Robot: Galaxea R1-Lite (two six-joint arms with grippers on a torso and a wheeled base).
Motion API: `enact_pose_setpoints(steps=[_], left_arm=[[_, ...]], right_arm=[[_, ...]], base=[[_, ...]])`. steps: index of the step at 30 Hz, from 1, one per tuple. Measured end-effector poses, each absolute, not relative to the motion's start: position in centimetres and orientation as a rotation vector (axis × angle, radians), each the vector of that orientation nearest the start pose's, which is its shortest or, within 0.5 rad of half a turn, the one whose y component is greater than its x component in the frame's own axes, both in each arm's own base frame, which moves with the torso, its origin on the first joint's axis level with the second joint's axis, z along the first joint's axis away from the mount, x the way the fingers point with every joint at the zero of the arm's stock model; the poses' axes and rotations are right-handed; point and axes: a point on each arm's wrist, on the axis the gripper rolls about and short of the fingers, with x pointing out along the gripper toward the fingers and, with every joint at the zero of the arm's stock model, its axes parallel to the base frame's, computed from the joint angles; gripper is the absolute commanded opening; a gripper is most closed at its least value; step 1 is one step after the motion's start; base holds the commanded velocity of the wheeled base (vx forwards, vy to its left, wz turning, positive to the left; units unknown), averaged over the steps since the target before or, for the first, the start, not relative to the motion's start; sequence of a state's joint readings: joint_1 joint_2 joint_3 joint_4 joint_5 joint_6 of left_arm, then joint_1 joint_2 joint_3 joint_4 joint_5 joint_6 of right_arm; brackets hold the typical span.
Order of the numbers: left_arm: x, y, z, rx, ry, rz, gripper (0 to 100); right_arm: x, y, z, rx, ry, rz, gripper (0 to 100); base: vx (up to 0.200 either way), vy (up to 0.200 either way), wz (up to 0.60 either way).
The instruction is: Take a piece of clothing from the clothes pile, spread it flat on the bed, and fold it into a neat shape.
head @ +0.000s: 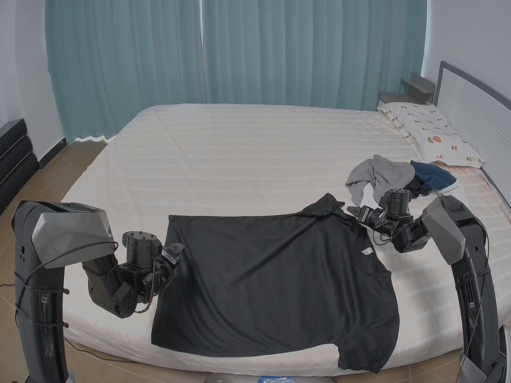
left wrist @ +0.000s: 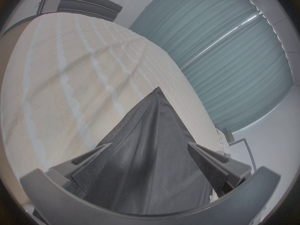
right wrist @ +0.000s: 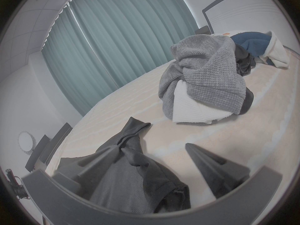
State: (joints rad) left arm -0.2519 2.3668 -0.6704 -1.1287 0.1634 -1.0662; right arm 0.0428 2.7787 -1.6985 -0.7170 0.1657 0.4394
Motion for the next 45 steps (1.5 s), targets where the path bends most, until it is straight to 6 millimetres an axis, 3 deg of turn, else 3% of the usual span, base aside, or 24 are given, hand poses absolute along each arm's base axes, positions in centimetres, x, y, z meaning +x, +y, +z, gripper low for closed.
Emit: enact_pose_setpoints(steps=[7, 8, 31, 32, 41, 45], left_arm=[[34.3, -8.5, -2.8, -0.919, 0.542, 0.215, 100], [34.3, -8.5, -2.8, -0.918, 0.543, 0.214, 100], [34.3, -8.5, -2.9, -0.917, 0.543, 0.215, 100], [34.3, -8.5, -2.9, -0.917, 0.543, 0.215, 100], [34.4, -8.6, -2.8, -0.921, 0.537, 0.213, 100], [34.4, -8.5, -2.8, -0.93, 0.531, 0.212, 100]], right_arm=[[52.4, 3.8, -5.6, 0.411, 0.422, 0.146, 100], [52.4, 3.8, -5.7, 0.404, 0.426, 0.147, 0], [53.4, 2.3, -6.7, 0.394, 0.406, 0.103, 0], [53.5, 2.3, -6.6, 0.395, 0.399, 0.104, 100], [53.1, 2.3, -6.3, 0.44, 0.396, 0.1, 100], [52.5, 2.0, -5.3, 0.529, 0.408, 0.089, 100]], base=[[0.0, 0.0, 0.0], [0.0, 0.0, 0.0], [0.0, 0.0, 0.0], [0.0, 0.0, 0.0], [0.0, 0.0, 0.0], [0.0, 0.0, 0.0]])
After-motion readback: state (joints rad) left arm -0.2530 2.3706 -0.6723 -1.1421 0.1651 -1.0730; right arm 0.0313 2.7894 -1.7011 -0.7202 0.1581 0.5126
